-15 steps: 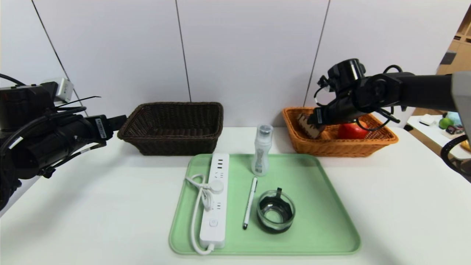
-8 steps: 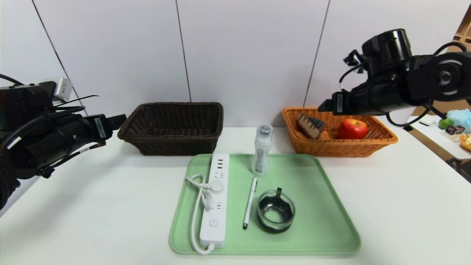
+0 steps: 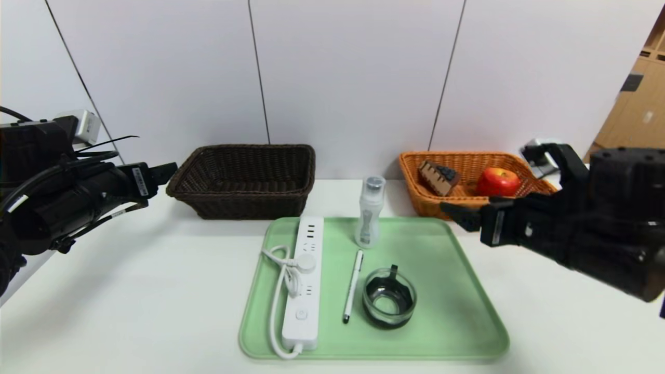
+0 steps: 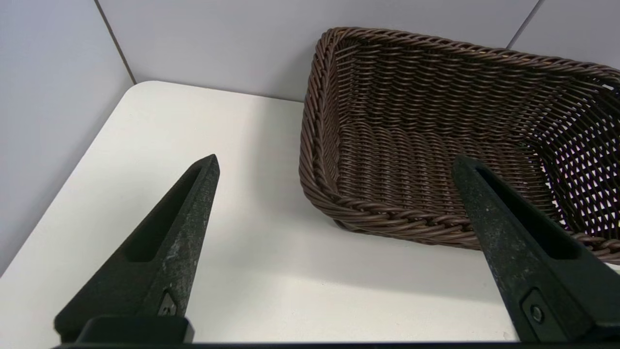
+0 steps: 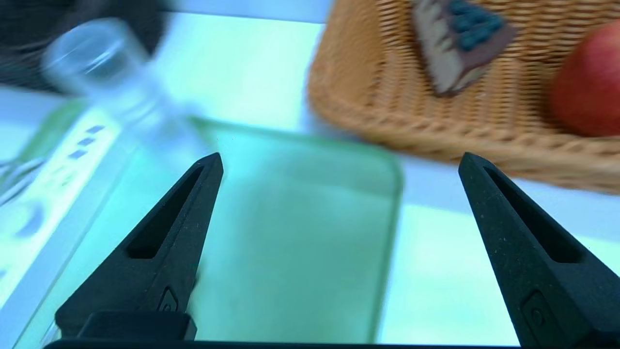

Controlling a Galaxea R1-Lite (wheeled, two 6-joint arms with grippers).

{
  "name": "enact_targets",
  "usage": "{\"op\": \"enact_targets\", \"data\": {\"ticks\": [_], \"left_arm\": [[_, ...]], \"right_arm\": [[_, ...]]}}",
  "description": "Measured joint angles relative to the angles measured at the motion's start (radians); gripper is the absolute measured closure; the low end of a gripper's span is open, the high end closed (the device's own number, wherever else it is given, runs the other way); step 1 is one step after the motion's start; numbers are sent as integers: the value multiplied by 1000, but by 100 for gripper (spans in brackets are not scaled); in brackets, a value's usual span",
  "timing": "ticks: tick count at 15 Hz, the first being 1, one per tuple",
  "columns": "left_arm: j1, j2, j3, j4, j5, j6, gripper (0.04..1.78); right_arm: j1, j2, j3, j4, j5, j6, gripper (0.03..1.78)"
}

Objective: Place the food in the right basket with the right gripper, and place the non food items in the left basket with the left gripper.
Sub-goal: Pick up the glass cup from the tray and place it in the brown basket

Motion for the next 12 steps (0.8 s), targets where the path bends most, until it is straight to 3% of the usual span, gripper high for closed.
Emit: {"op": "enact_targets", "data": {"ticks": [3, 6, 12], "left_arm": [[0, 0, 14, -1, 1, -1, 13], [-1, -4, 26, -1, 4, 1, 13], [0, -31, 57, -1, 4, -2, 13]], "right_arm": [[21, -80, 335, -336, 125, -3, 12], [30, -91, 570, -614, 201, -16, 12], [39, 7, 626, -893, 215, -87, 12]]}}
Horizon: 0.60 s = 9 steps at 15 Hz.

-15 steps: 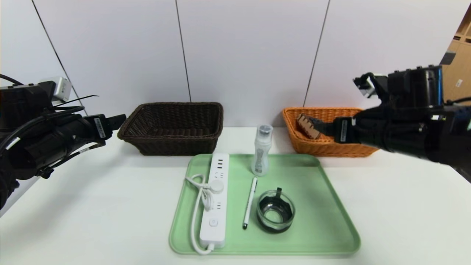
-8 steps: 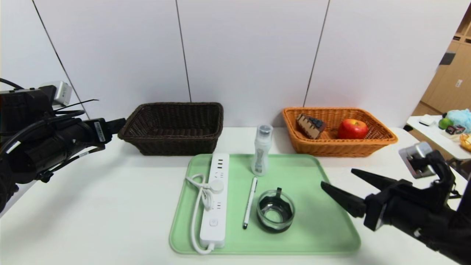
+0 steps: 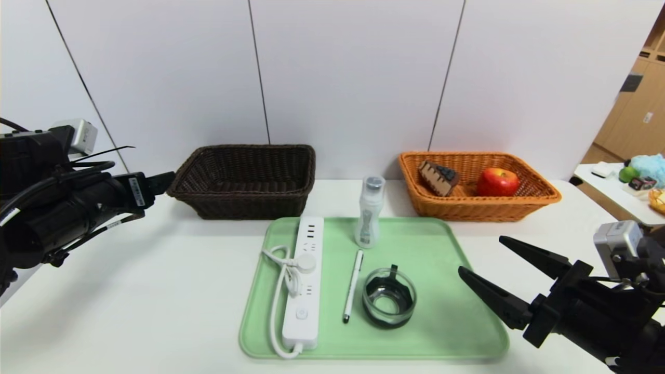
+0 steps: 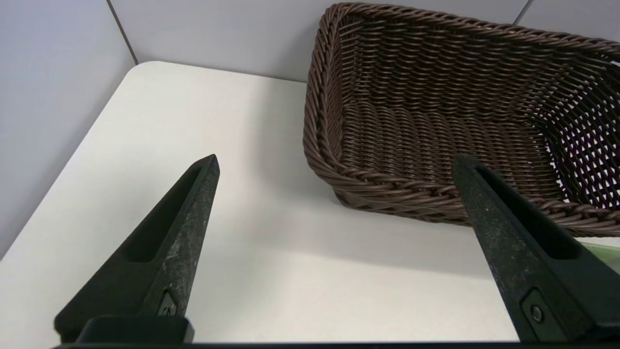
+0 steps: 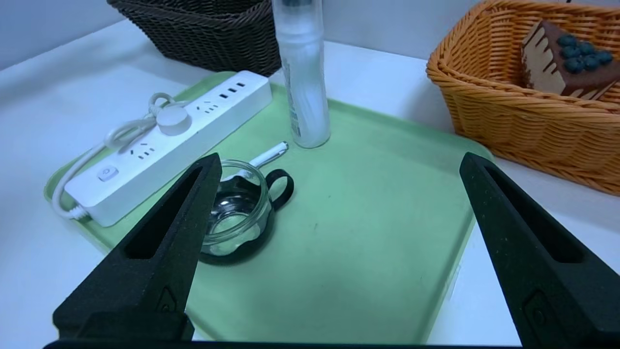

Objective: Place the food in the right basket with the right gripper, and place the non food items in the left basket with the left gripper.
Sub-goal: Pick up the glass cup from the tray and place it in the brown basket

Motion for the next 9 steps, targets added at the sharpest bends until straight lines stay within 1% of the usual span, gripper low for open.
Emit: {"op": "enact_targets", "data": {"ticks": [3, 4, 5, 8, 9], "left_arm": [[0, -7, 5, 0, 0, -1, 13], [1, -7, 5, 0, 0, -1, 13], [1, -7, 4, 0, 0, -1, 13], [1, -4, 1, 0, 0, -3, 13], [1, -2, 1, 0, 0, -3, 13]], "right_arm": [[7, 118, 1, -21, 6, -17, 12], [14, 166, 1, -23, 17, -23, 12], [22, 215, -1, -23, 42, -38, 12], [26, 290, 0, -25, 195, -65, 12], [24, 306, 0, -26, 231, -83, 12]]}}
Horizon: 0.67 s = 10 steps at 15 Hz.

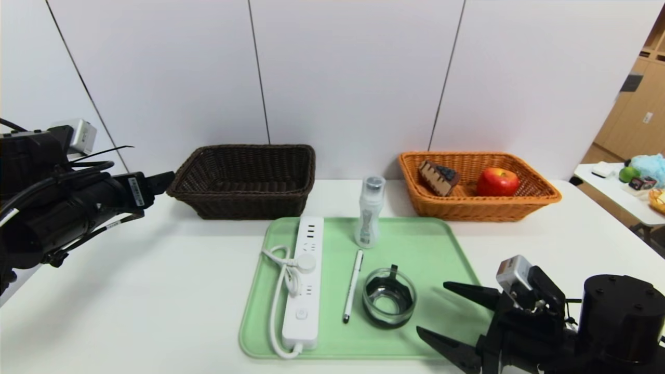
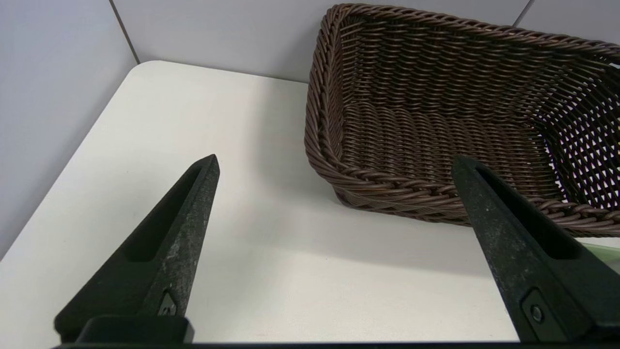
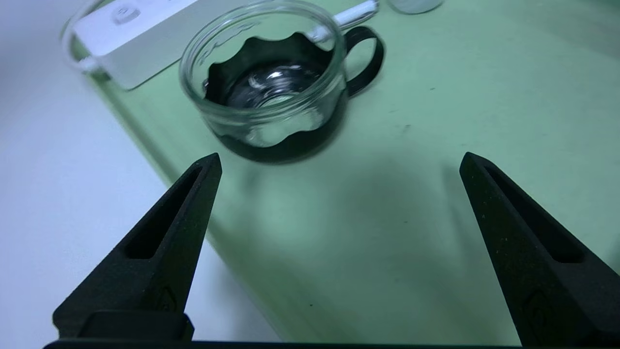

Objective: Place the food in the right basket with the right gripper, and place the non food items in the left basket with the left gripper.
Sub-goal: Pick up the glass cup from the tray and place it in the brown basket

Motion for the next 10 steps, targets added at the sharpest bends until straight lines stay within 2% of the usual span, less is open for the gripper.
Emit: {"op": "enact_targets", "data": {"ticks": [3, 10], "left_arm": [[0, 11, -4, -6, 0, 1, 13], [0, 46, 1, -71, 0, 11, 13]], "right_arm": [[-1, 51, -21, 1, 50, -59, 12], [7, 186, -207, 0, 53, -76, 12]]}}
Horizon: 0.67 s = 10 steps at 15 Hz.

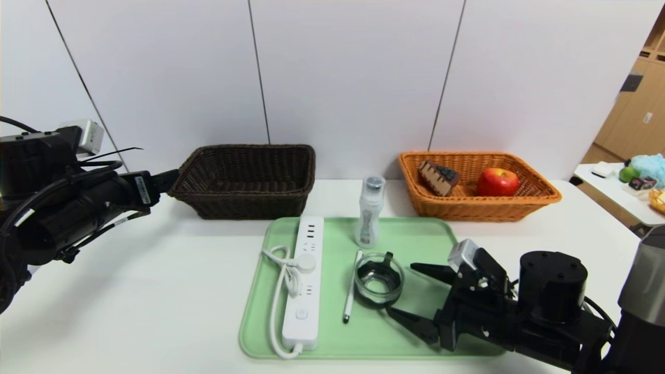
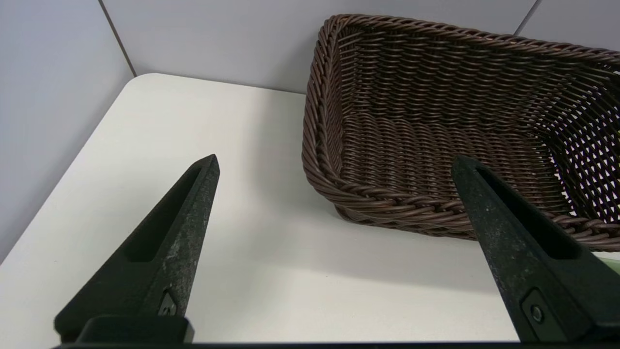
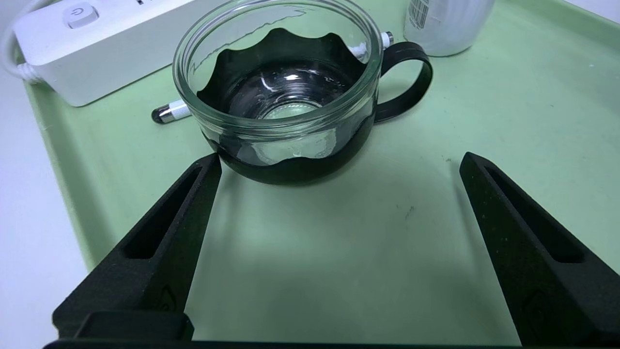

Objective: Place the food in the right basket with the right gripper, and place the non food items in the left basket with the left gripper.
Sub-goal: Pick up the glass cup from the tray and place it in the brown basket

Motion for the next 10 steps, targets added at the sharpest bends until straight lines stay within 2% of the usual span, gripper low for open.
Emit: {"op": "enact_targets", "data": {"ticks": [6, 10], "left_arm": [[0, 5, 2, 0, -1, -3, 13], [0, 3, 9, 0, -1, -3, 13]], "right_arm": [[53, 27, -49, 1, 1, 12, 11], [61, 42, -89, 1, -5, 10, 11]]}}
